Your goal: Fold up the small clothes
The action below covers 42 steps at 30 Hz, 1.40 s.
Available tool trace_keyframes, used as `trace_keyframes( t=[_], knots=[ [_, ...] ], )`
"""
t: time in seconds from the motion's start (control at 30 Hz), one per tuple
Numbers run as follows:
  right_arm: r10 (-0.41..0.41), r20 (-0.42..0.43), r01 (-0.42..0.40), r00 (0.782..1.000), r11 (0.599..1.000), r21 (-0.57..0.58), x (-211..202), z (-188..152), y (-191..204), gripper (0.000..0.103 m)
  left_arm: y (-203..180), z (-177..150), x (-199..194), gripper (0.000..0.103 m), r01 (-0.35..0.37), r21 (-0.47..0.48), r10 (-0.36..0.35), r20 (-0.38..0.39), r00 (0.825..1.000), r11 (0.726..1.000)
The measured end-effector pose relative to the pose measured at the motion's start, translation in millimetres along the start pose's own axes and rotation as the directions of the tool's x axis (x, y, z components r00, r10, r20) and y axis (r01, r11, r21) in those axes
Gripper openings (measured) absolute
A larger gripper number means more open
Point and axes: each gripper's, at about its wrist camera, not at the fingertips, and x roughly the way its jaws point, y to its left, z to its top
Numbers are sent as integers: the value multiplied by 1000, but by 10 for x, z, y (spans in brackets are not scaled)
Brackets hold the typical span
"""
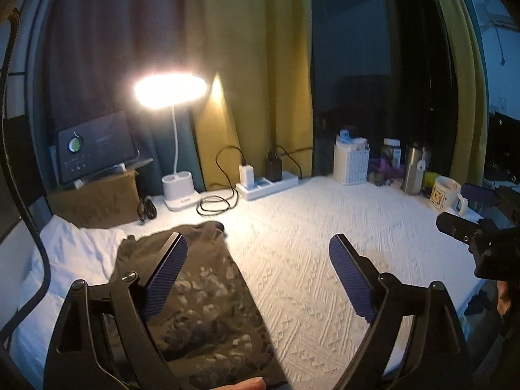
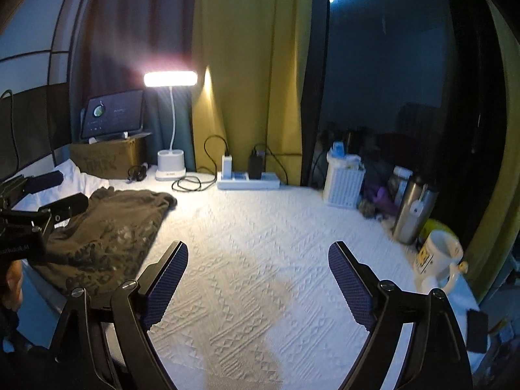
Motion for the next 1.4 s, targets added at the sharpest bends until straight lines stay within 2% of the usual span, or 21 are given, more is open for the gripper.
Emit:
trace_keyframes(
  t=[0.2, 0.33, 0.77, 1.4],
  knots=[
    [-9, 42, 9, 999, 1000, 2, -122, 65, 66, 90, 67, 16, -93, 89, 17, -13, -16, 28, 999, 1000],
    [-10, 51, 10, 999, 1000, -3, -154, 83, 93, 90, 103, 14, -136, 89, 3, -20, -2, 53, 999, 1000],
    [-1, 7, 1, 1000, 1000, -18, 32, 69, 200, 90, 327, -72, -67, 89, -36, -58, 38, 21, 999, 998],
    [-6, -6, 6, 1000, 999, -32, 77, 67, 255, 90, 334, -108, -46, 89, -25, -68, 26, 12, 1000, 997]
  ],
)
